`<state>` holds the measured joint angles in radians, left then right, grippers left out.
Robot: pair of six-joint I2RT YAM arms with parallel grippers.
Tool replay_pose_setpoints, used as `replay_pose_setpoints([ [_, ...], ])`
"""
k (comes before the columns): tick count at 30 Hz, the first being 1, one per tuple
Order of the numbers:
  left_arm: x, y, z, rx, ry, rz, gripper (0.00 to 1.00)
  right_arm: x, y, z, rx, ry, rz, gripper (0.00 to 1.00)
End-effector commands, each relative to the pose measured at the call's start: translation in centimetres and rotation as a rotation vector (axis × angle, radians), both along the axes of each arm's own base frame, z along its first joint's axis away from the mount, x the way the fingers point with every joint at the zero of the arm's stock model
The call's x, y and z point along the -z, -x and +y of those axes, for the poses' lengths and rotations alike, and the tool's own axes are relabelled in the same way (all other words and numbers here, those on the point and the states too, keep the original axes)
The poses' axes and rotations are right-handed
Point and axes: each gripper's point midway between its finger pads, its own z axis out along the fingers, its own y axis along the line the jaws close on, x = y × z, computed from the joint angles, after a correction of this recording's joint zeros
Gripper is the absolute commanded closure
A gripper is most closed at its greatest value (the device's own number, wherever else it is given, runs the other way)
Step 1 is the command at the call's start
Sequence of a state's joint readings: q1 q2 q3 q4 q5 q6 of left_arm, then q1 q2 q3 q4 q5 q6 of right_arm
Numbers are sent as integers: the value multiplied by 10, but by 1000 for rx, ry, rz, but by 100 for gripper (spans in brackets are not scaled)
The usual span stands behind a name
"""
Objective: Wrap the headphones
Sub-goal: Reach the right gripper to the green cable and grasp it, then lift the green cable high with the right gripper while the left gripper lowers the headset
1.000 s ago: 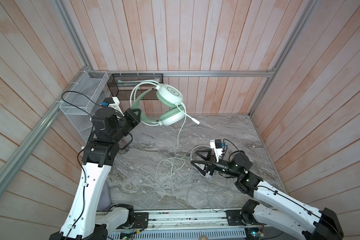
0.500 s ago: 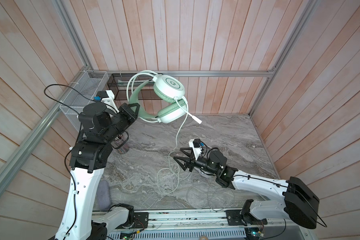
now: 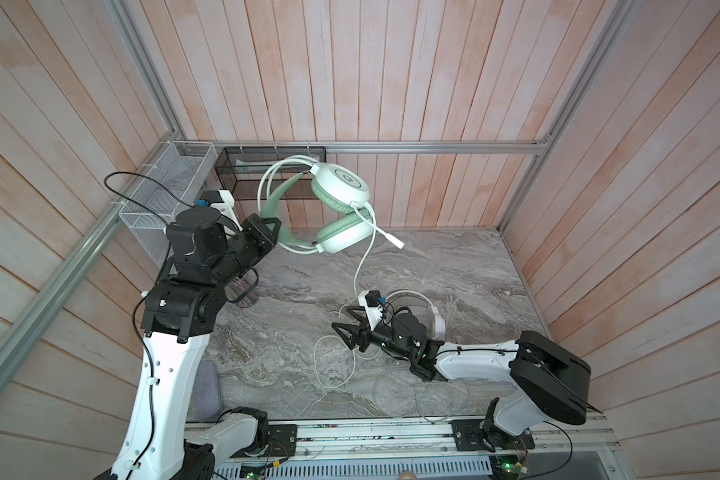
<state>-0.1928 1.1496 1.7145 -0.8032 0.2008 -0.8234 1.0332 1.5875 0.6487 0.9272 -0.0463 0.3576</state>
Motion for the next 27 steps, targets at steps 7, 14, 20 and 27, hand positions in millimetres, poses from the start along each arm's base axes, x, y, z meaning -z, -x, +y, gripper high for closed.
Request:
replay_pose_setpoints([
  [7, -28, 14, 6, -27, 36, -69, 100, 46, -32, 12, 126, 69, 12, 36],
  [14, -28, 14, 7, -33, 44, -70, 100, 69, -26, 6, 128, 35, 86, 38],
  [20, -26, 13, 11, -55, 28, -65, 100, 80, -35, 24, 119, 78, 95, 82],
  [27, 6, -7, 26, -150, -56, -23, 100, 64, -4, 14, 90, 145, 59, 100],
])
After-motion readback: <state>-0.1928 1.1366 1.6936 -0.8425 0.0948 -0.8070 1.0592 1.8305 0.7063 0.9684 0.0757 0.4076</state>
